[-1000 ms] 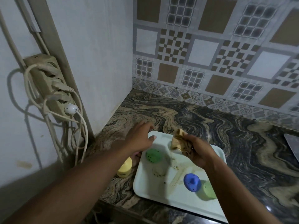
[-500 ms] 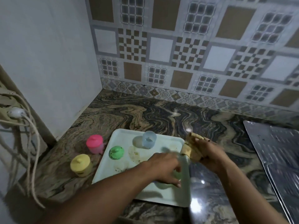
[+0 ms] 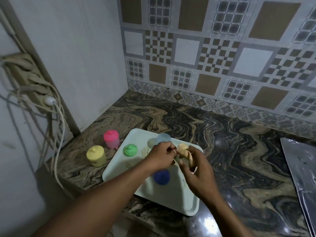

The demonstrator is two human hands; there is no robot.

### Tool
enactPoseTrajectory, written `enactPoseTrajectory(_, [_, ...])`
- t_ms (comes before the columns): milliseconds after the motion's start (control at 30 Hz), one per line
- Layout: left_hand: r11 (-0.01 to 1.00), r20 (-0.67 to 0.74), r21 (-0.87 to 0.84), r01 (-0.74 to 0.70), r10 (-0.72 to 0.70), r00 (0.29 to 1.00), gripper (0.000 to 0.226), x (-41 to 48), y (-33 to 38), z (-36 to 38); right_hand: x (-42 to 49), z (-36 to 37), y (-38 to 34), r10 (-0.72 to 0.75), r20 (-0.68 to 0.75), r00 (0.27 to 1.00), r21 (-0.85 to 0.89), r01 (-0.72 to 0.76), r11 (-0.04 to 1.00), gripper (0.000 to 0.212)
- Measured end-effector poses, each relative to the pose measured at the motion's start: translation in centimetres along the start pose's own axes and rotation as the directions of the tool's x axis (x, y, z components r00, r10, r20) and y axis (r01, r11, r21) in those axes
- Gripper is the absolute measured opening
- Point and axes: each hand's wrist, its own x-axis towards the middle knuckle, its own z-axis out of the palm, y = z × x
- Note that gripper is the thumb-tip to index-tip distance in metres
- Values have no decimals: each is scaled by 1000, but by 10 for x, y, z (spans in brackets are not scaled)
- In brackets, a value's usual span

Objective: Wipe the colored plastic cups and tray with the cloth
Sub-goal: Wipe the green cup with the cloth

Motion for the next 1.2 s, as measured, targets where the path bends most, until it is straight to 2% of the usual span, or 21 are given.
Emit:
enactPoseTrajectory(167, [1000,-27,8,28,-28,999,20,-11,-12,-15,1,15,10,55,30,998,118,-59,991,32])
enactPoseTrajectory(267, [1000,11,-1,6,-6,1000,26,-16,-13,-14,8,21,12,44,13,999,55,-44,997,5])
enactPoseTrajectory(300, [1000,11,-7,-16,16,1000,24,-17,-10,-14,11,22,11,46,22,999,38,-47,998,3])
enactPoseTrajectory(400, [994,32,-37,-99,100,994,21,-20,0,-18,21,16,3,129,121,984,141,-146,979,12])
enactPoseTrajectory(467, [990,60,-79,-117,122,991,20,-23,8,-22,30,12,-1,316,223,922,325,-376,868,27])
enactPoseTrajectory(533, [986,60,-122,-111,119,991,20,-24,10,-24,40,6,-6,482,424,767,497,-642,584,39])
enactPoseTrajectory(567, [985,44,-140,-100,107,993,20,-24,9,-25,43,3,-8,494,510,704,550,-709,442,41])
enactPoseTrajectory(600, [984,24,-158,-86,91,996,19,-23,10,-25,45,1,-8,481,554,680,586,-728,356,42])
enactPoseTrajectory(633, [981,2,-179,-73,74,997,18,-22,12,-24,47,2,-7,475,547,690,606,-717,343,43])
enactPoseTrajectory(700, [978,-42,-201,-51,44,998,20,-19,21,-22,48,8,-1,473,352,807,590,-584,557,43])
enactPoseTrajectory(767, [977,-85,-212,-22,4,996,28,-15,33,-21,48,15,3,334,102,937,501,-339,796,36])
enactPoseTrajectory(833, [971,-80,-236,-27,8,997,21,-9,43,-22,47,18,6,184,-13,983,413,-162,896,31])
enactPoseTrajectory(867, [973,-76,-221,-65,49,996,18,-8,48,-22,47,16,4,194,-18,981,435,-167,885,32])
enactPoseTrajectory(900, [973,-83,-202,-112,97,992,17,-8,51,-22,50,12,-1,268,22,963,508,-241,827,34])
enactPoseTrajectory(933, [968,-91,-197,-153,137,986,16,-8,52,-23,53,7,-7,376,135,917,610,-376,697,38])
enactPoseTrajectory(1000, [960,-102,-199,-196,179,979,14,-9,55,-24,56,0,-20,471,447,761,710,-622,330,41])
enactPoseTrajectory(1033, [964,-93,-177,-200,186,978,13,-9,55,-24,56,-1,-23,472,510,719,716,-659,229,41])
enactPoseTrajectory(1067, [973,-86,-124,-196,187,979,10,-7,53,-25,56,0,-23,490,504,711,731,-653,197,41])
enactPoseTrajectory(1100, [981,-83,-50,-189,184,979,9,-6,53,-27,57,2,-22,519,449,728,752,-621,220,39])
enactPoseTrajectory(1133, [985,-82,14,-175,175,981,11,-5,52,-30,57,4,-18,545,344,765,766,-564,308,38])
enactPoseTrajectory(1200, [990,-84,26,-142,143,986,19,-5,54,-34,57,5,-13,455,42,890,707,-348,616,35])
